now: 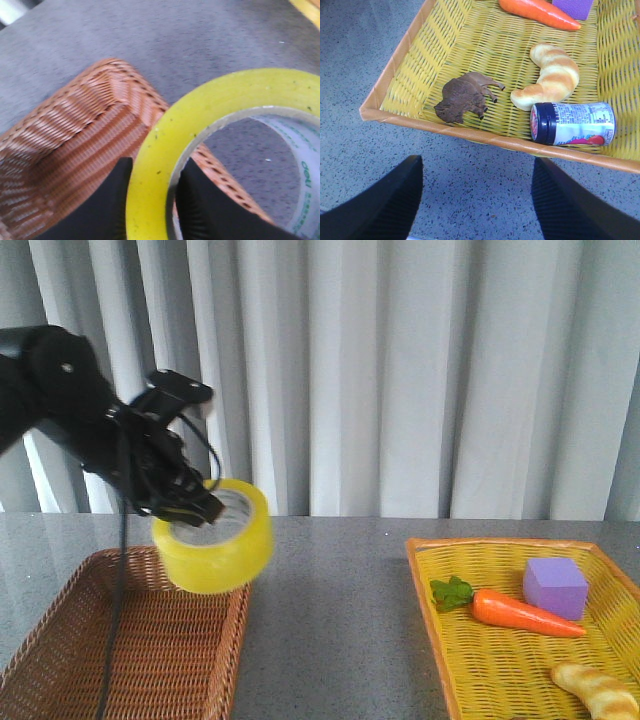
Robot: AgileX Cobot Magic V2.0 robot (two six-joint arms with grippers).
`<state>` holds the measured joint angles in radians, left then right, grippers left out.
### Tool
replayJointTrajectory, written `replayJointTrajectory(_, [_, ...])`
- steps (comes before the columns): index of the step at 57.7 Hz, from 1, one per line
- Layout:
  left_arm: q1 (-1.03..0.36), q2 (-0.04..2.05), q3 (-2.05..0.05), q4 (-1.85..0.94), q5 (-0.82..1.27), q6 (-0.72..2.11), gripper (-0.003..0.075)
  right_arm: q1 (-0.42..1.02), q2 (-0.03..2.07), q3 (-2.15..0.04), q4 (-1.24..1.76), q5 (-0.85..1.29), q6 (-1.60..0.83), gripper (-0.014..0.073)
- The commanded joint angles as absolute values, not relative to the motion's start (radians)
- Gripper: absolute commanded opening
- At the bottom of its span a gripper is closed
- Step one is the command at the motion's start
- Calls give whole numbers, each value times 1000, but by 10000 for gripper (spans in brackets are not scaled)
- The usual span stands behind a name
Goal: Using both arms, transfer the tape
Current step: 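Lift the tape roll with the left gripper toward the brown basket, then lower the tape roll into the brown basket and open the left gripper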
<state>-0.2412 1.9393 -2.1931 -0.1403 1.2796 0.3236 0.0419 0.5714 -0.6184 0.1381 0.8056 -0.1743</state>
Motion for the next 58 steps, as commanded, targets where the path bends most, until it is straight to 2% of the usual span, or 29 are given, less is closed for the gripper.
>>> replayJointTrajectory(1, [-200, 1868, -2208, -163, 1250, 305, 94, 36, 574, -643, 143, 750, -178, 456])
replayJointTrajectory(18, [-118, 1870, -2031, -161, 1175, 306, 94, 36, 574, -643, 143, 751, -178, 456])
replayJointTrajectory(33, [-102, 1909, -1847, -162, 1055, 308, 94, 36, 574, -643, 143, 753, -178, 456])
replayJointTrajectory(47, [-102, 1980, -1804, -135, 1022, 288, 101, 36, 574, -643, 143, 754, -178, 456])
replayJointTrajectory(54, [-102, 1995, -1804, -103, 1012, 253, 156, 36, 574, -643, 143, 754, -178, 456])
replayJointTrajectory(58, [-102, 1995, -1804, -99, 1019, 254, 231, 36, 574, -643, 143, 754, -178, 456])
